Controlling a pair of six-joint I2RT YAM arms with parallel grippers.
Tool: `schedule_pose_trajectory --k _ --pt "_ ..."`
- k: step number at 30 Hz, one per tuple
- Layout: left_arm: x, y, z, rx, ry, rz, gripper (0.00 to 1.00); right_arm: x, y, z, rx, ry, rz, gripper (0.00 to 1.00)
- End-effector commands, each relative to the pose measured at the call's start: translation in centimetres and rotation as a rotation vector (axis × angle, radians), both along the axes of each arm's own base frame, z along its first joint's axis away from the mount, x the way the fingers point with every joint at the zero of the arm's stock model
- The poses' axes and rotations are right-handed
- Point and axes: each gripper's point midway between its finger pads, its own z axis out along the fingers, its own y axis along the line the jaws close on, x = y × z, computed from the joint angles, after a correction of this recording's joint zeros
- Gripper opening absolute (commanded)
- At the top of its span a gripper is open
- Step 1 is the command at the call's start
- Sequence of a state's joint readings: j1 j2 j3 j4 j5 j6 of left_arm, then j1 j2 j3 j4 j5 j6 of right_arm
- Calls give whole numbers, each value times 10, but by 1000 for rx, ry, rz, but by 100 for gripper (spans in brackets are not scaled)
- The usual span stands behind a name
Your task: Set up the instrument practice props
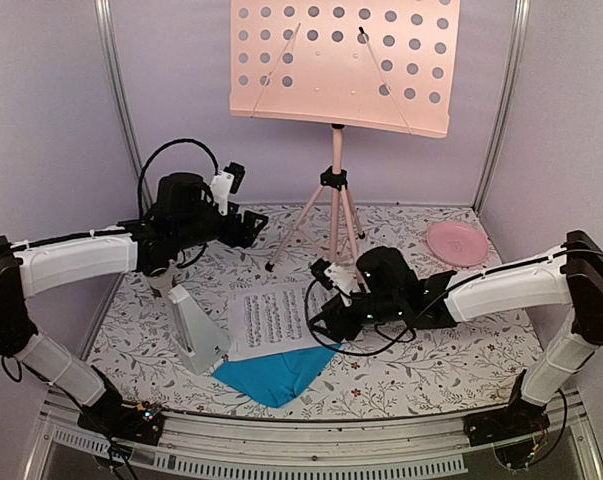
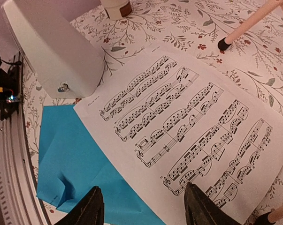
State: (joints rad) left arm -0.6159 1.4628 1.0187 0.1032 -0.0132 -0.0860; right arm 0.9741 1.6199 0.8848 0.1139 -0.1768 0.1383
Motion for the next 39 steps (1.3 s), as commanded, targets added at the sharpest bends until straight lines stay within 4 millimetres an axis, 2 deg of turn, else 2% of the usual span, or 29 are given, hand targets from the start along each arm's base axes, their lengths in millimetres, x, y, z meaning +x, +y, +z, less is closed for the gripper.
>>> schedule_pose_trajectory --k 1,9,14,16,19,26,31,32,36,39 --pt "-3 9 11 -50 24 -14 86 2 7 -33 -285 -255 58 60" --pt "-12 22 20 -77 -9 9 86 -11 48 -54 -393 -379 124 59" --pt "-16 25 23 -90 -19 10 86 -8 61 -80 -522 -468 120 58" --pt "-17 26 25 -91 -24 11 87 -3 67 -82 -555 -479 102 56" --pt "-19 28 26 -92 -30 11 87 -7 76 -84 -554 -494 112 56" --pt "-21 28 25 -94 -39 5 87 -22 81 -99 -669 -641 164 56" --pt "-22 29 25 -89 -44 3 87 -29 73 -96 -688 -713 177 56" --pt "-22 29 25 -90 -45 1 87 -27 74 -93 -694 -745 174 55" --pt "-22 28 25 -97 -49 -5 87 -15 66 -110 -794 -854 162 51" --pt "-21 27 26 -98 -51 -7 87 -11 73 -113 -789 -904 163 44"
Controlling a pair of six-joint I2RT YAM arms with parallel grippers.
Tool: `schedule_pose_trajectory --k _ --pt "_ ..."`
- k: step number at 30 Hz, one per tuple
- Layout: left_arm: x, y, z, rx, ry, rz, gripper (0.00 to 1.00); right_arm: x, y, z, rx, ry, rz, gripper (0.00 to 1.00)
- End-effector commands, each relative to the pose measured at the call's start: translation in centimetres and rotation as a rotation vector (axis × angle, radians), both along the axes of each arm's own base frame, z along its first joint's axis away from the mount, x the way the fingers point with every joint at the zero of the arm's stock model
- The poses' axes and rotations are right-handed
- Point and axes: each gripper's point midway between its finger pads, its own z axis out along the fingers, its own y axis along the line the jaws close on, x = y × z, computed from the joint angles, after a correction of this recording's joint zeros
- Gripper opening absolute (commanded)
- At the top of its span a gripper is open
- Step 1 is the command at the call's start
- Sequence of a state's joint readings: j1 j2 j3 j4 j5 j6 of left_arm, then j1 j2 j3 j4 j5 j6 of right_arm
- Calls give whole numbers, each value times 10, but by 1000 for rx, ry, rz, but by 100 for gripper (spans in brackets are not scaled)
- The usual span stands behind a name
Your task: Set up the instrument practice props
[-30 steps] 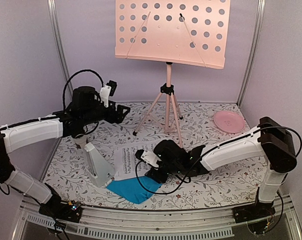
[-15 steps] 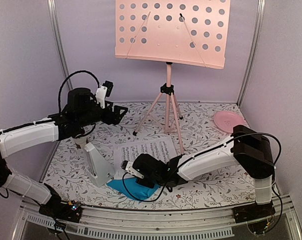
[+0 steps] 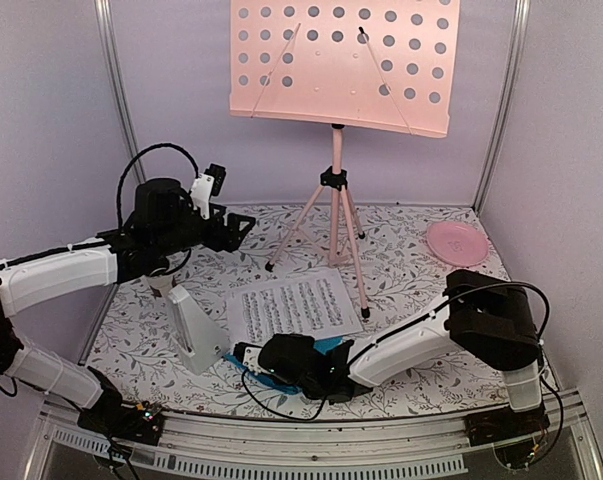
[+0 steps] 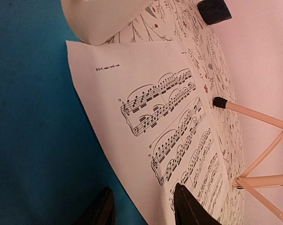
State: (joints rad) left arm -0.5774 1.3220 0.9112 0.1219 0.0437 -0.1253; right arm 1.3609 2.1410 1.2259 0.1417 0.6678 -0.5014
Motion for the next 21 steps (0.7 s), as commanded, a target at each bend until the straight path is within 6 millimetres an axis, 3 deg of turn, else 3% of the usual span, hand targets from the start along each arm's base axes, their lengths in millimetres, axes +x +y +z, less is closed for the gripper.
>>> schedule_pose_trajectory --k 1,5,7,13,17,21 --pt "1 4 13 -23 -41 -2 87 9 -9 -27 -108 -98 17 43" --pt "1 4 17 -30 -47 -4 87 14 0 -21 -82 -127 38 35" --pt "1 4 19 -32 -52 -5 87 22 10 -9 -56 -152 35 30" --pt "1 6 21 -28 -56 -2 87 45 11 13 -1 -156 19 1" --pt "2 9 22 -26 -56 7 88 50 7 38 63 -141 24 0" --pt "4 12 29 -23 -70 14 90 45 5 79 174 -108 69 0"
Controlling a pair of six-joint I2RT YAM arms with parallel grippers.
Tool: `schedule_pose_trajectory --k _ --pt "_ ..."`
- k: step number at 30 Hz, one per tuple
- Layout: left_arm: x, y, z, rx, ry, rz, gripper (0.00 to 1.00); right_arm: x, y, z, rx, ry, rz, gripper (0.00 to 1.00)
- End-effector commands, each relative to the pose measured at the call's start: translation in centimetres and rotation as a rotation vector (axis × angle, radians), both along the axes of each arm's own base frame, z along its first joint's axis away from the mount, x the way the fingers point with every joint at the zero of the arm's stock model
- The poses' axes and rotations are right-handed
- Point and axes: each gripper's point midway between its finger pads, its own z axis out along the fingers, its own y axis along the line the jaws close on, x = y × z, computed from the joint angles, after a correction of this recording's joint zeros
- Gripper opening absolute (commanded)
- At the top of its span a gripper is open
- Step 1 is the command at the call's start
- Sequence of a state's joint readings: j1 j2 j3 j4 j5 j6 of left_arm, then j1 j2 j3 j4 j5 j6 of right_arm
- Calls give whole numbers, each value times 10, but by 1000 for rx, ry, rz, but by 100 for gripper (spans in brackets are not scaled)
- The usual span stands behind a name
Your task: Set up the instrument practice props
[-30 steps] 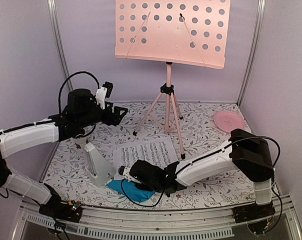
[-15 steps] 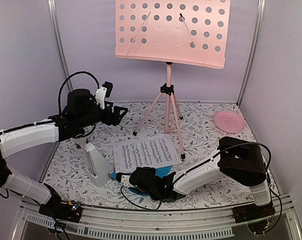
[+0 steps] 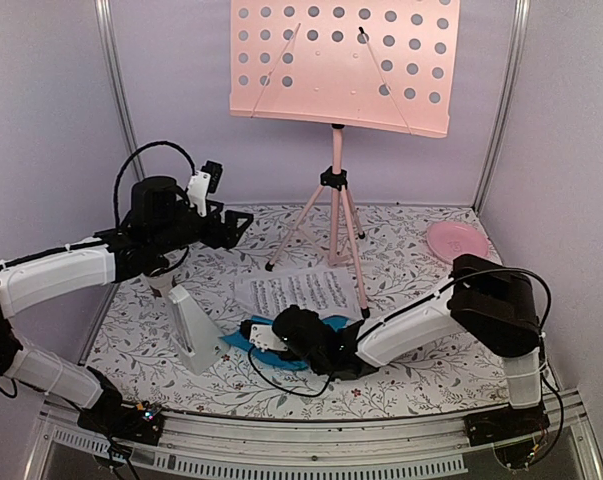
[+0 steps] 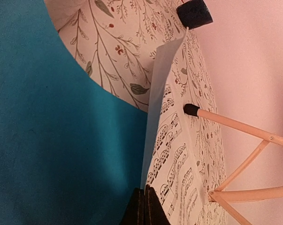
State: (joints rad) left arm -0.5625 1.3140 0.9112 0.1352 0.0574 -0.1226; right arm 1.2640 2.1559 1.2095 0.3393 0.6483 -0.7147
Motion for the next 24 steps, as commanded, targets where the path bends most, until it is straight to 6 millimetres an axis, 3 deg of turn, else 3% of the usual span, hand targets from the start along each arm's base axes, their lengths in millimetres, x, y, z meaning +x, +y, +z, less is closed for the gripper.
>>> schedule_pose_trajectory --k 1,6,11,17,20,24 --pt "3 11 25 -9 -57 22 90 -6 4 72 197 30 68 0" --pt "3 20 46 -17 -97 33 93 -11 -12 109 305 89 126 0" --pt "-1 25 62 -45 -130 13 94 2 -34 120 384 163 122 0" --pt "-10 16 54 -55 -103 -62 93 26 -45 105 406 210 50 0" --pt "-19 12 48 -61 -90 -105 92 24 -46 119 460 234 59 0" --pt "-42 2 48 -50 -125 -229 90 10 -48 156 557 262 138 0"
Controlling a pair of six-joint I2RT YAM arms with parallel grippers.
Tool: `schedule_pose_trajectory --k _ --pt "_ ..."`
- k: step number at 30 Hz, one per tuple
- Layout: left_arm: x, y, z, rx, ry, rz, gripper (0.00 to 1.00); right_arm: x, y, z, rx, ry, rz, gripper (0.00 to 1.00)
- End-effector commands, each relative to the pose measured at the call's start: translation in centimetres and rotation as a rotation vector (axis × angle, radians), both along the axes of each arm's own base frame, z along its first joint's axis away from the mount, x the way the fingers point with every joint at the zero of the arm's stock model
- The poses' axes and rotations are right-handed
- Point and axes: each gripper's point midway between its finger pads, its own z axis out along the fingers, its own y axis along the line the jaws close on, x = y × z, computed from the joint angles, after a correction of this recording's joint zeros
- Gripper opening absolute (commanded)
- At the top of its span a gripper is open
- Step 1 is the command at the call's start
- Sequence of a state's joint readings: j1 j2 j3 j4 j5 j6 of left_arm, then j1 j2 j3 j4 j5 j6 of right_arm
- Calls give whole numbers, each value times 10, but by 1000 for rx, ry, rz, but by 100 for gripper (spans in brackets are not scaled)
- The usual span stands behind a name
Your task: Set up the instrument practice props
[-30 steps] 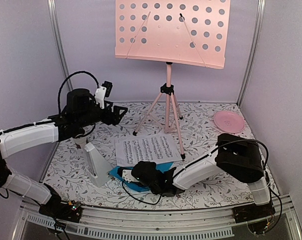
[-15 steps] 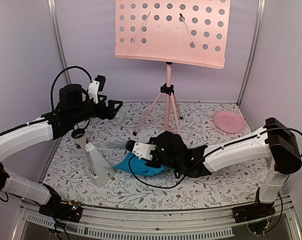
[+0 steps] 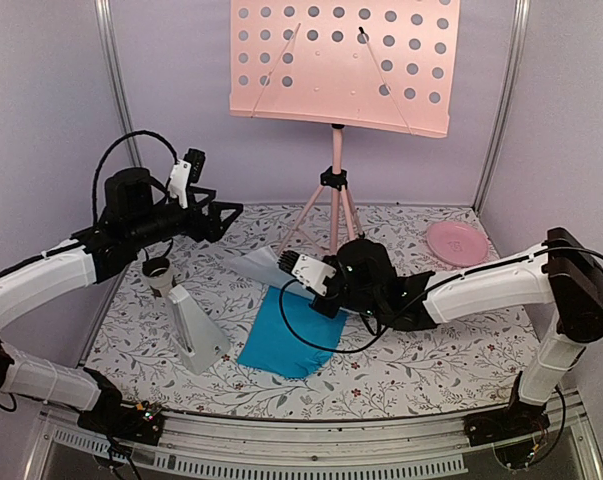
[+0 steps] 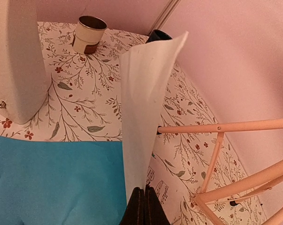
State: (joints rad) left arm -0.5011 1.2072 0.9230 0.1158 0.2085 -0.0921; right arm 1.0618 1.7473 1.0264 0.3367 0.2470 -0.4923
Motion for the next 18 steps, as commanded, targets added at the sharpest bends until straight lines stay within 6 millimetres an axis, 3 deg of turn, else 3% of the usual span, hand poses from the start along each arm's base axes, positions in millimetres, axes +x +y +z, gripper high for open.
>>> schedule_pose_trajectory --k 1,6,10,12,18 --pt "-30 -12 4 13 -57 -172 90 -21 -3 52 151 26 94 0" --pt "-46 -18 16 -8 -78 -249 88 -21 -17 85 190 -20 85 0" --pt "-31 22 38 -179 -63 84 81 -1 -33 103 267 18 -48 0" --pt "-39 40 42 -283 -81 176 82 7 -37 108 299 28 -98 0" --pt "-34 62 50 -299 -18 339 78 34 -51 123 375 46 -273 0"
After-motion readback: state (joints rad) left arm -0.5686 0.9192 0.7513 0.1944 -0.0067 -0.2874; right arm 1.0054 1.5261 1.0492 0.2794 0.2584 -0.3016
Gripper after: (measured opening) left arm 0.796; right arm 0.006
